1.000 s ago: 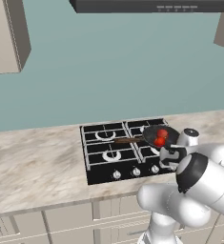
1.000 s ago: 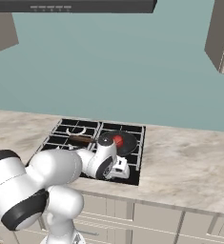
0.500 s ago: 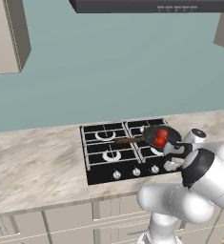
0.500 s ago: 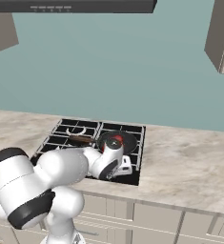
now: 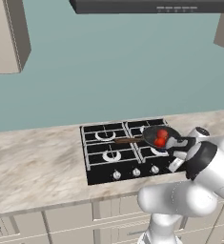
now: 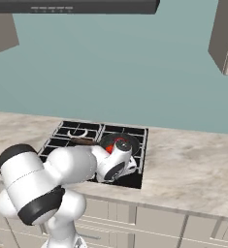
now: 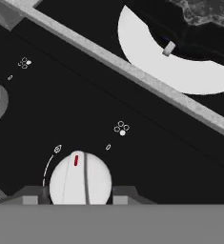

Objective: Place the pan on the front right burner on the stove. Then place the tomato and the onion in the pan and turn on the front right burner.

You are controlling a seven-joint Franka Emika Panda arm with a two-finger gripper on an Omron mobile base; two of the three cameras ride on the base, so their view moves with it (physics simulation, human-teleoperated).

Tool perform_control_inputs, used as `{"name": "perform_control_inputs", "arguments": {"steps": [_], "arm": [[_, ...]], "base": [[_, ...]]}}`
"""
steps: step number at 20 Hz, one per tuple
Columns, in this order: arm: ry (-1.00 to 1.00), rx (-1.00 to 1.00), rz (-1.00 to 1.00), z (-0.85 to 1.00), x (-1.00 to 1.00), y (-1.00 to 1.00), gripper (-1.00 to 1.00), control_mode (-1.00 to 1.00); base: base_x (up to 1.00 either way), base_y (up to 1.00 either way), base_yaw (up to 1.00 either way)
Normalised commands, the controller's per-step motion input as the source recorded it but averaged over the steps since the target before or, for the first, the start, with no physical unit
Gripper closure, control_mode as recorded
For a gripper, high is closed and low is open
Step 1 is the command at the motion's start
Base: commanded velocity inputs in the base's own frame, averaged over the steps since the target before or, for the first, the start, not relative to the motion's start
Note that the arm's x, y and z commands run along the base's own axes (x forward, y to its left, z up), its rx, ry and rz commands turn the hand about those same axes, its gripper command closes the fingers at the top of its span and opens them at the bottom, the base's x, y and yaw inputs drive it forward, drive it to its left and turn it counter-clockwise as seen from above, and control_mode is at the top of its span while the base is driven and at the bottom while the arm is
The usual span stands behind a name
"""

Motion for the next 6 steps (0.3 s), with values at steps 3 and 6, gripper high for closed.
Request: {"name": "perform_control_inputs", "arguments": {"steps": [3, 6], "arm": [[0.00, 0.00, 0.11, -0.20, -0.12, 0.00, 1.00, -1.00], [0.00, 0.00, 0.00, -0.11, -0.16, 0.01, 1.00, -1.00]], "base": [[0.00, 0.00, 0.00], [0.00, 0.00, 0.00]]}}
